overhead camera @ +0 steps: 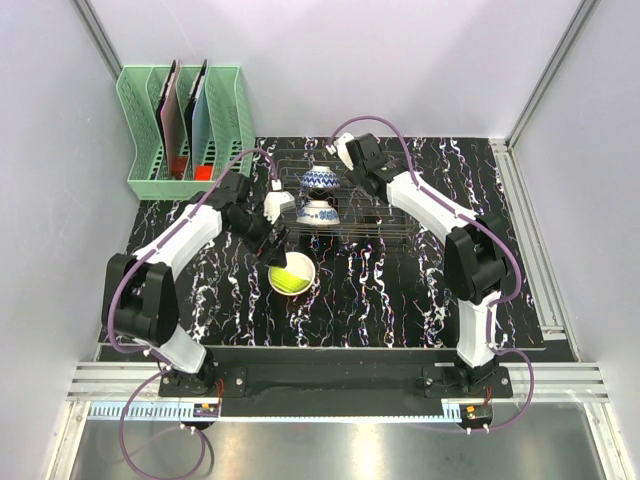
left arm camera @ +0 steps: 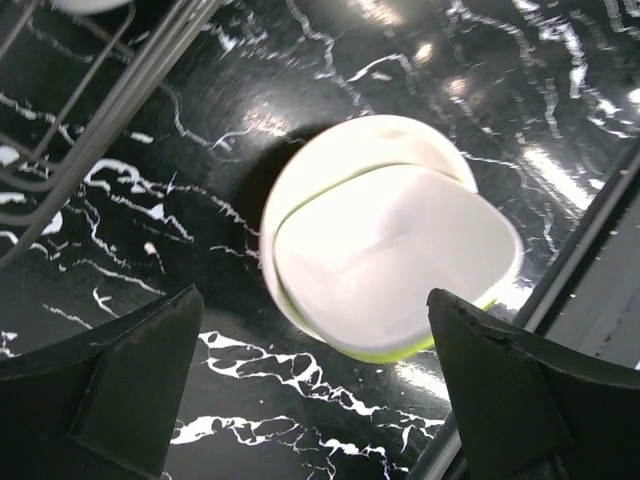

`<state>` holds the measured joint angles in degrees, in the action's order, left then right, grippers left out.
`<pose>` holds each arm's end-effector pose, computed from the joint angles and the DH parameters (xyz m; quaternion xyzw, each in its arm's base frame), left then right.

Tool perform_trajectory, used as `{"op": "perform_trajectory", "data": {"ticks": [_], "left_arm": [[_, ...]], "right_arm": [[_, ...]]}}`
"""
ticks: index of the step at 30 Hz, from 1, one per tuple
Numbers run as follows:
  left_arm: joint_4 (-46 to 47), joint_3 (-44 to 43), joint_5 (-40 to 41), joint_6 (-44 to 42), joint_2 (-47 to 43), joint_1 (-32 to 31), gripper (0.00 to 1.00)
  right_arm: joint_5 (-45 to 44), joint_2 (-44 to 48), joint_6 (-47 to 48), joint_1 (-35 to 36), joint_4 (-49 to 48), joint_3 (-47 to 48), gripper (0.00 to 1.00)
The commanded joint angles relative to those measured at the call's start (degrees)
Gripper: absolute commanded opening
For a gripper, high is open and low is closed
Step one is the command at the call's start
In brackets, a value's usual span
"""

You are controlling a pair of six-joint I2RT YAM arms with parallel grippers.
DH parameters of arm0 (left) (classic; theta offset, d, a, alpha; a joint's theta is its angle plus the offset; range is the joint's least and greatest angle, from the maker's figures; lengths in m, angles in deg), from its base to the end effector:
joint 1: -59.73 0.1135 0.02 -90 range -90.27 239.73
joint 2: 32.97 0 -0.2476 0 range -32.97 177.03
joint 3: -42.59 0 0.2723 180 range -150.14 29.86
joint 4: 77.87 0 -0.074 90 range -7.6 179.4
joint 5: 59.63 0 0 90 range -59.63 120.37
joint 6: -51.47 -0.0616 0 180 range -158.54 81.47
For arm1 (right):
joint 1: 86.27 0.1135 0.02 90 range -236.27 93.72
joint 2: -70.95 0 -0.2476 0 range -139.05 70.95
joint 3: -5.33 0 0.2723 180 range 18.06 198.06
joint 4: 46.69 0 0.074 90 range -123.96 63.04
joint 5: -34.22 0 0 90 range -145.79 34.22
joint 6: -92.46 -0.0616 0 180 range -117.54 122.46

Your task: Load the bowls into the dish rack

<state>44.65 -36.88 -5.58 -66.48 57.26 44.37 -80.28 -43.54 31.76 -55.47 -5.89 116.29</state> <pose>0.3129 -0.1235 0.1952 0.3988 0.8467 -0.2815 0.2117 0.4318 0.2277 0.2312 -0.3797 0.8208 -0.1906 0.3818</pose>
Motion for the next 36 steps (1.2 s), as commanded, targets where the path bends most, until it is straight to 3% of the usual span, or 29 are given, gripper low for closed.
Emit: {"op": "perform_trajectory", "data": {"ticks": [1,12,26,36], "left_arm": [[-2.2,-2.5,6.8,0.9,1.6,-1.6,0.99],[-6.0,-3.7,10.1,-2.2,2.1,-3.9,0.99],[-6.7,-8.0,8.3,-1.1,1.5,-4.1,0.99],[-7.6,-6.5,6.5,-3.4,-3.3,-4.0,0.99]], "right_arm": [[-1.4,3.3,-1.1,-0.3,-3.3,-0.1,0.0],[-4.2,0.7,-2.3,-1.8,-3.5,0.6,0.0],[-9.0,-10.2,-1.5,-2.9,-3.6,8.7,0.0],[-10.9,-14.3,-1.4,-2.9,-3.7,9.3,0.0]]}}
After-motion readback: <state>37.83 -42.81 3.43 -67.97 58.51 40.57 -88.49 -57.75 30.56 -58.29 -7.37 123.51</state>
